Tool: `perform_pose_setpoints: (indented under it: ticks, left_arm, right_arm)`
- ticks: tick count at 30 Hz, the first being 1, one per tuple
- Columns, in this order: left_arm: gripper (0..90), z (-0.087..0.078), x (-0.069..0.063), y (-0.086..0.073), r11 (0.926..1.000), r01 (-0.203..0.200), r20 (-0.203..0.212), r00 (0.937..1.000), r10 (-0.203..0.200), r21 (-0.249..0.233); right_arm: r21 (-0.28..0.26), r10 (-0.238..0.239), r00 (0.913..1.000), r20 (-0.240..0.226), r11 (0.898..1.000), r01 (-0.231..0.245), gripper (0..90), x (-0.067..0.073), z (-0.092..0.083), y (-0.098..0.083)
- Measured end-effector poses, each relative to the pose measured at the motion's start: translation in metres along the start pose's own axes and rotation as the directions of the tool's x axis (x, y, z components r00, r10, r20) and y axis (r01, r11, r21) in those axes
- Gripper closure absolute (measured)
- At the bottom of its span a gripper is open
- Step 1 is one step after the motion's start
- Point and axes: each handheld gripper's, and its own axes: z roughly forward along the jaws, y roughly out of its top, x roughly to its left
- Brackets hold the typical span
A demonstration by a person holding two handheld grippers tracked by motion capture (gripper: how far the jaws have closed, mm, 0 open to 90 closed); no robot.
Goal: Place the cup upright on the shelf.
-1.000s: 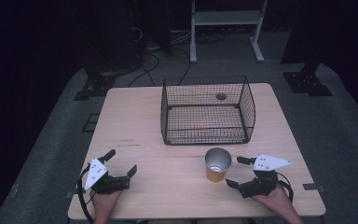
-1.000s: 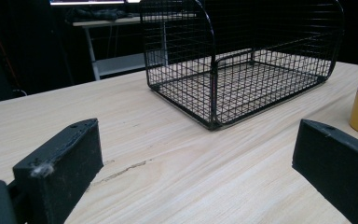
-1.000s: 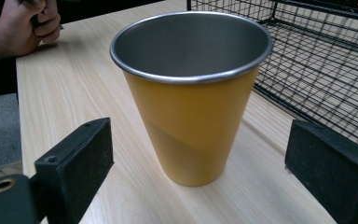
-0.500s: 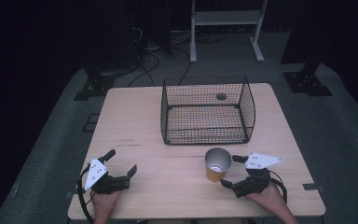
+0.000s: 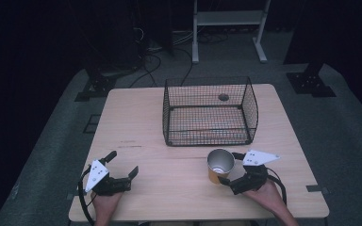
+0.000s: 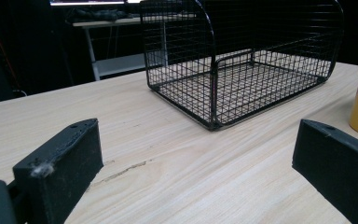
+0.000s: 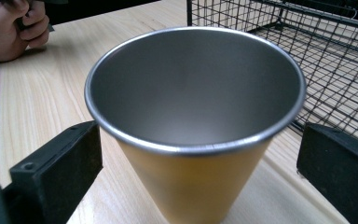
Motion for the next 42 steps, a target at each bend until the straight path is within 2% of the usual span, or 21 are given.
perform_pose_setpoints:
  ticks: [22,36,39,42]
  left_arm:
    - [0.8,0.0,0.0,0.0,1.0,-0.001,0.002,1.0,0.001,0.0]
    - [0.8,0.0,0.0,0.0,1.0,-0.001,0.002,1.0,0.001,0.0]
    - [0.8,0.0,0.0,0.0,1.0,-0.001,0.002,1.0,0.001,0.0]
    - [0.8,0.0,0.0,0.0,1.0,-0.002,0.002,1.0,0.002,0.0]
  right_arm:
    - [-0.02,0.013,0.9998,-0.016,1.0,-0.013,0.0,0.001,0.016,0.006]
    - [-0.017,0.0,0.9994,-0.033,1.0,0.0,0.0,0.0,0.02,0.01]
    - [-0.018,-0.006,0.9993,-0.036,1.0,0.005,8.8,-0.001,0.02,0.011]
    - [-0.018,-0.004,0.9992,-0.041,1.0,0.004,9.0,-0.001,0.021,0.011]
